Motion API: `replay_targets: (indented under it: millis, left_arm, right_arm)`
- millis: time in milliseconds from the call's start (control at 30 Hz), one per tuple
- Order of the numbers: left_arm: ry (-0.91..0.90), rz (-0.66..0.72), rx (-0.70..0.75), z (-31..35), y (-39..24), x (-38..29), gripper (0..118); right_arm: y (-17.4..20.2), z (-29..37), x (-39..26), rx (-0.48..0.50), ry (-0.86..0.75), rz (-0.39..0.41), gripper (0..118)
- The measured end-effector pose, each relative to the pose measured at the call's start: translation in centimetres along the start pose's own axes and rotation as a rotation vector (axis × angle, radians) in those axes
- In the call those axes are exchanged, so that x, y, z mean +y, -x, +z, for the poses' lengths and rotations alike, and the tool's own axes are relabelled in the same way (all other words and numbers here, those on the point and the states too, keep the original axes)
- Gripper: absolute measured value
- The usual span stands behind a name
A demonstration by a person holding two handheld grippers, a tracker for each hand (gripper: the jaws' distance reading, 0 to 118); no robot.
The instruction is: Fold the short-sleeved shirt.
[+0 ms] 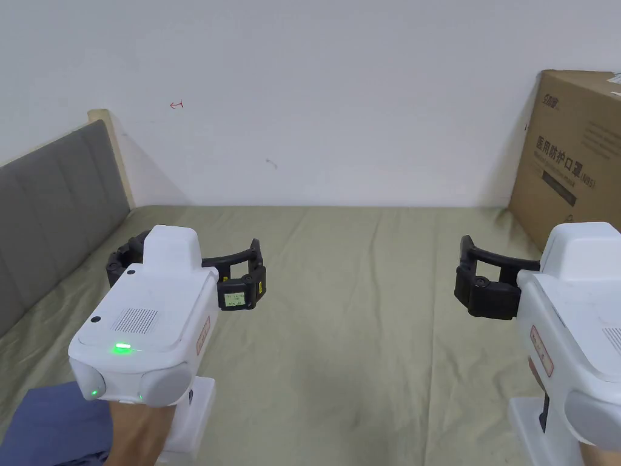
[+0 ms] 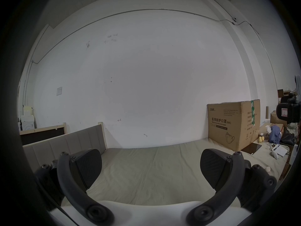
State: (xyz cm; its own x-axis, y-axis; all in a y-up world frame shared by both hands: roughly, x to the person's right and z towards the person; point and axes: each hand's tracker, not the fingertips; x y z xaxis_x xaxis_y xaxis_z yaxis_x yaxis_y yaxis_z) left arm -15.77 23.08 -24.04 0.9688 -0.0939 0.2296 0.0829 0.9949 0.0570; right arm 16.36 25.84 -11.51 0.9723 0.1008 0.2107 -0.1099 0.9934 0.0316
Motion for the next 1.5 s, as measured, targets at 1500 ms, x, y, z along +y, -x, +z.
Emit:
replay_targets:
  millis: [1500]
  left_arm:
    - [-0.016, 0.007, 0.021, -0.1, 0.6, -0.2, 118]
  right_arm:
    - [-0.9, -1.0, -0.1, -0.102, 0.15, -0.268, 117]
